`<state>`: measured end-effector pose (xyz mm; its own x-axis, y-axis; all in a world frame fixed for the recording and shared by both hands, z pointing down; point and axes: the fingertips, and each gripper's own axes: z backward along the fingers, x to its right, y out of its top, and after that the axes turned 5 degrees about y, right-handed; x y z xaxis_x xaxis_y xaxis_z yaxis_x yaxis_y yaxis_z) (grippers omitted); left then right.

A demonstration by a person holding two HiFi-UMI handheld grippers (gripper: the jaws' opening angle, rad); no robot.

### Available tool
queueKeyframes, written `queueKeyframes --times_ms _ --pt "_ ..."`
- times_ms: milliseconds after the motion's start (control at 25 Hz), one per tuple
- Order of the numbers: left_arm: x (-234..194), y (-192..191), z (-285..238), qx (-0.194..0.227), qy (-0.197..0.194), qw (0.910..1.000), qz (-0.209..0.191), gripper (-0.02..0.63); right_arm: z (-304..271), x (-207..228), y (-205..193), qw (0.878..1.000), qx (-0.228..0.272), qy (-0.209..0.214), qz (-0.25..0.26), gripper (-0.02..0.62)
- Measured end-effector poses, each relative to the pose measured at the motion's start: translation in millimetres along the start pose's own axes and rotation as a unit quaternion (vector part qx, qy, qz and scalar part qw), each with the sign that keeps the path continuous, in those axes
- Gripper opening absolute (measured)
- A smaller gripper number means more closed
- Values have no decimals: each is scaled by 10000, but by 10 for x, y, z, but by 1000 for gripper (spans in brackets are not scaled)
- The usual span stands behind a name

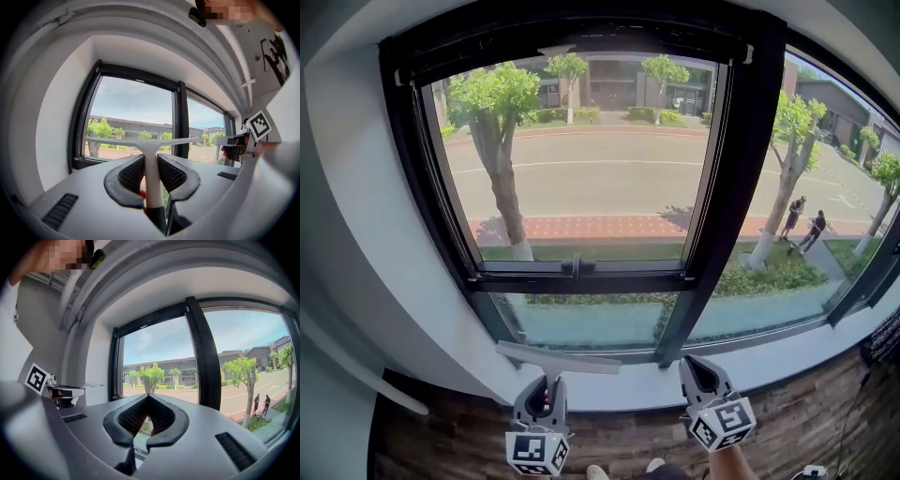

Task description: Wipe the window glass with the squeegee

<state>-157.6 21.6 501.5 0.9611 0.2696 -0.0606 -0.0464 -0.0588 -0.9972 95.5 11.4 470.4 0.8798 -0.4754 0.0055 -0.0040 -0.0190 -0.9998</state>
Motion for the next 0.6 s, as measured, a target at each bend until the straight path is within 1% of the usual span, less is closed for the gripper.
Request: queueKeyframes --times_ms 160,360,480,600 --pt "238 34 47 2 -116 9999 44 92 198 114 105 9999 123 -58 28 11" --pt "522 64 -7 47 -186 9998 98 92 418 362 181 9997 138 -165 75 9" --pt "640 66 -43 29 -197 9997 121 92 496 465 212 9996 117 -228 72 11" --pt "688 76 -45 35 -169 9998 90 92 515 499 215 9997 110 -204 82 11"
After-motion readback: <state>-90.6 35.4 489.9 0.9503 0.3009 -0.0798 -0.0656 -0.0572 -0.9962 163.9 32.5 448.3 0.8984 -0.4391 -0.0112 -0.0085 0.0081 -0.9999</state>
